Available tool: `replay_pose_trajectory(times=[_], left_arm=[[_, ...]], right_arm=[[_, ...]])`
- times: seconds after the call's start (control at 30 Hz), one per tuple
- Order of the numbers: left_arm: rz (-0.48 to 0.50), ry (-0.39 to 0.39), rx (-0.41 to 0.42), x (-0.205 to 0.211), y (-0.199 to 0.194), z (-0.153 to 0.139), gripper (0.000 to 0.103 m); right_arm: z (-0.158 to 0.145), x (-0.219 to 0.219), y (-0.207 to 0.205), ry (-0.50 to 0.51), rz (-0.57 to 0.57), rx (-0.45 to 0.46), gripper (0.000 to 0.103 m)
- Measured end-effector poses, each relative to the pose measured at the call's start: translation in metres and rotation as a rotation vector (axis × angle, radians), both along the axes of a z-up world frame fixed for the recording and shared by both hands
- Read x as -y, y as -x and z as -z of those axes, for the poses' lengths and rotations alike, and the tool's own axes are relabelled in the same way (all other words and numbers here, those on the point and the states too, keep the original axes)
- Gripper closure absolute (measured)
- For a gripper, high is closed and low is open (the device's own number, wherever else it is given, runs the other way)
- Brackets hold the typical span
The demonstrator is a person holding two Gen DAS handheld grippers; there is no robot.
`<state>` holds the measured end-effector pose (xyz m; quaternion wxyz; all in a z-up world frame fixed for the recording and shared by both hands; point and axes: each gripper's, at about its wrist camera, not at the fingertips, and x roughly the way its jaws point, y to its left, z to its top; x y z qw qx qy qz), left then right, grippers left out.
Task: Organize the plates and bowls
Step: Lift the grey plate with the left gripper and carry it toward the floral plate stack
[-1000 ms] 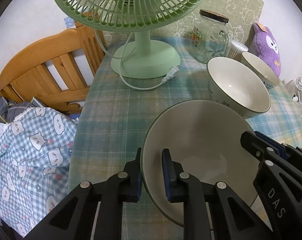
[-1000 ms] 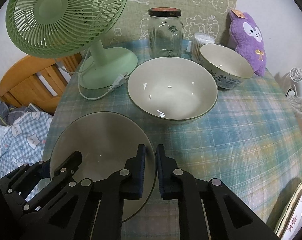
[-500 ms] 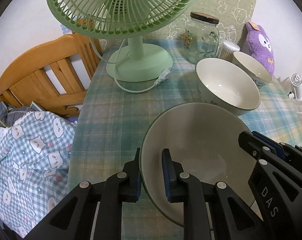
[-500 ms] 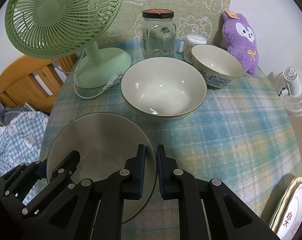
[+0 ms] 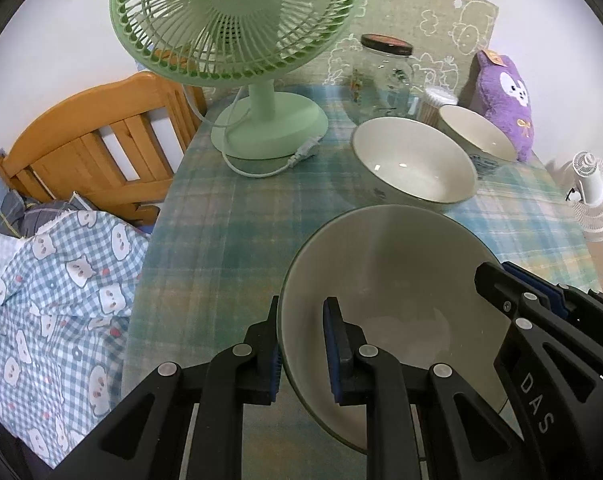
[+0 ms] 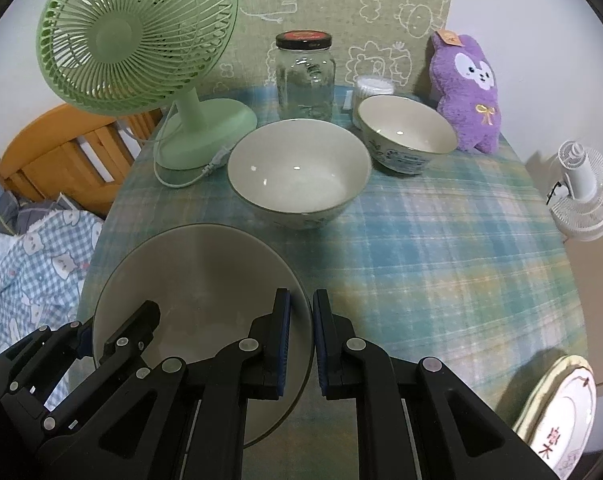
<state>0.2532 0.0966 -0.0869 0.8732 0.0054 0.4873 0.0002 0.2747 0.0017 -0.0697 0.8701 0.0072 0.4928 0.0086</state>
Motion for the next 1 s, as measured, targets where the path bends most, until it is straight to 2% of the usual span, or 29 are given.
replay_pose_trajectory(times=[0.37, 1.0], left_arm=[[-0.01, 0.003, 0.014, 0.038, 0.036, -0.012, 0.088], [0.0, 0.01, 0.001, 0.1, 0.094, -0.006, 0.088]], right_arm=[[-0.013, 0.038, 0.041, 0.001, -0.006, 0.012, 0.089], [-0.008, 0.097, 0.103, 0.012, 0.012, -0.003, 0.088]])
